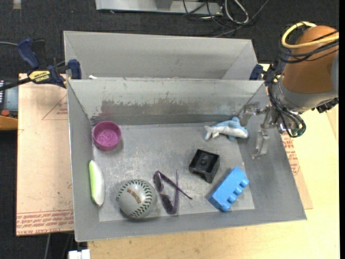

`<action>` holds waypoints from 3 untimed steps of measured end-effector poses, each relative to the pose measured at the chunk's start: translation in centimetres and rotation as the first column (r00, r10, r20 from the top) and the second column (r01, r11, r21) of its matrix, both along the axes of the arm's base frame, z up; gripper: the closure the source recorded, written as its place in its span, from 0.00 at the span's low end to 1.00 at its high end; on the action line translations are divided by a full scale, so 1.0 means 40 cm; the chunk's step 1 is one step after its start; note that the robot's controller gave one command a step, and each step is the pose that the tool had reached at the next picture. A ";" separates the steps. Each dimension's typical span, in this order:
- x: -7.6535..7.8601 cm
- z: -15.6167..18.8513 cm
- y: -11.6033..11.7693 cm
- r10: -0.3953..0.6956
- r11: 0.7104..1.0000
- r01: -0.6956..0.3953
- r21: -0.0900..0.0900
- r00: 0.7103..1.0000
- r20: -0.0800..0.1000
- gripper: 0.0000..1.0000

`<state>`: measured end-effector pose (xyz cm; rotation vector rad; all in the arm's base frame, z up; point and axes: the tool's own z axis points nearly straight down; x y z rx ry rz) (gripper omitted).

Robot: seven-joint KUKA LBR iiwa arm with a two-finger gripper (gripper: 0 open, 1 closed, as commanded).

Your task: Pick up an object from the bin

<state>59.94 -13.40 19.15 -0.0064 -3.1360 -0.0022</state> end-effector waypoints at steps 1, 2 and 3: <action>0.004 0.013 0.002 0.004 1.000 -0.004 -0.001 1.000 0.008 0.00; 0.075 -0.311 0.018 -0.088 0.996 0.088 0.002 0.996 0.001 0.00; 0.132 -0.092 -0.029 -0.017 1.000 0.017 -0.002 1.000 0.014 0.00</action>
Offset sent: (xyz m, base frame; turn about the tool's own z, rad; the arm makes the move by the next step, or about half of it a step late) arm 0.0291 0.0054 -0.1215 0.0897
